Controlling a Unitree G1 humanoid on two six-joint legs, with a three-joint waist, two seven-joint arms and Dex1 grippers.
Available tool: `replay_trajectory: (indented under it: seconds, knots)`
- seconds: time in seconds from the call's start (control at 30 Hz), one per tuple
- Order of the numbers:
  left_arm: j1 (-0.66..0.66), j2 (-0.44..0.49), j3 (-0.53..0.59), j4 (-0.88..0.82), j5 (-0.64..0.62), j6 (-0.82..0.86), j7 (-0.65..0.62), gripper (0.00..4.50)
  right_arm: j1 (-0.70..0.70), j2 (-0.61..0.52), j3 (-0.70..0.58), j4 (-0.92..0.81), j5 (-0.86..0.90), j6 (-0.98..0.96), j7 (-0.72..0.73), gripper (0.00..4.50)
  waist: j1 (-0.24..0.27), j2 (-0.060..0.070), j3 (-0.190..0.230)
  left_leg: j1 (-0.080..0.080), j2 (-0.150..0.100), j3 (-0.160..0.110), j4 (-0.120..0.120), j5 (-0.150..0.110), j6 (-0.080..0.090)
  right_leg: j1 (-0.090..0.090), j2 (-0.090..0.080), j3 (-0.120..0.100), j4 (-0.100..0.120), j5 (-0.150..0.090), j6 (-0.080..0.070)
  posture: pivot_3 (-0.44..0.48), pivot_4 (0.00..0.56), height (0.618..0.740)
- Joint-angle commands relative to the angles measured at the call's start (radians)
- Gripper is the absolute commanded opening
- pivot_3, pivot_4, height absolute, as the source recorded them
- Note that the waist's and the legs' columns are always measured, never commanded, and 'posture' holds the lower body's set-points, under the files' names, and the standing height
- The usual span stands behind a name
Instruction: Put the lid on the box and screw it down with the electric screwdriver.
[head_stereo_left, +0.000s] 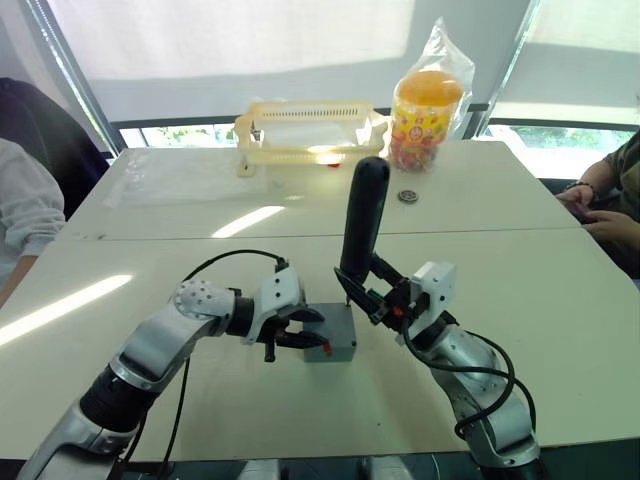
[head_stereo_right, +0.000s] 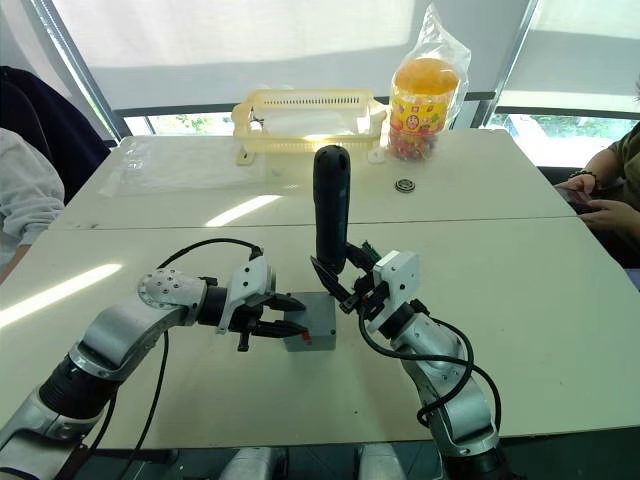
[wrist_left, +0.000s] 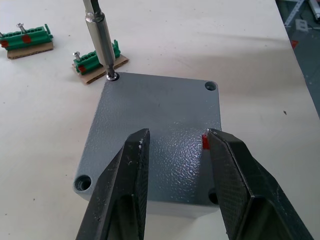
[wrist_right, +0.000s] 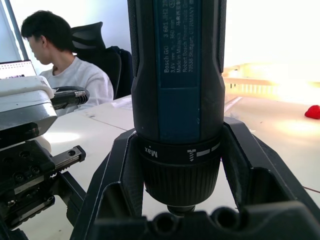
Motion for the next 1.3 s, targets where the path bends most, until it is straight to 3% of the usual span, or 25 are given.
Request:
replay_trajectory:
  seconds: [0.03,0.8,1.3]
  knots:
    - [0.017,0.015,-0.025,0.006,0.021,0.003,-0.001,1.80,0.019,-0.011,0.015,0.031,-0.020,0.008,0.006,1.76,0.000,0.000,0.000,0.002,0.000,0.000,-0.001,0.000,0.000,0.002,0.000,0.000,-0.001,-0.001,-0.002,0.000,0.150,0.740]
    - [0.026,0.010,-0.036,0.023,0.041,-0.029,-0.002,1.80,0.035,-0.058,0.013,0.035,-0.028,0.026,0.029,1.76,0.003,-0.003,-0.005,0.003,0.000,0.000,-0.001,0.000,0.000,0.004,0.000,0.000,-0.002,-0.002,-0.003,0.000,0.150,0.740]
    - [0.014,-0.004,-0.042,0.034,0.049,-0.030,0.005,1.80,0.004,-0.065,0.016,0.019,-0.003,0.170,0.016,1.76,0.005,-0.005,-0.015,0.003,0.000,-0.001,-0.001,0.000,0.000,0.005,-0.001,0.000,-0.004,-0.003,-0.005,0.000,0.150,0.740]
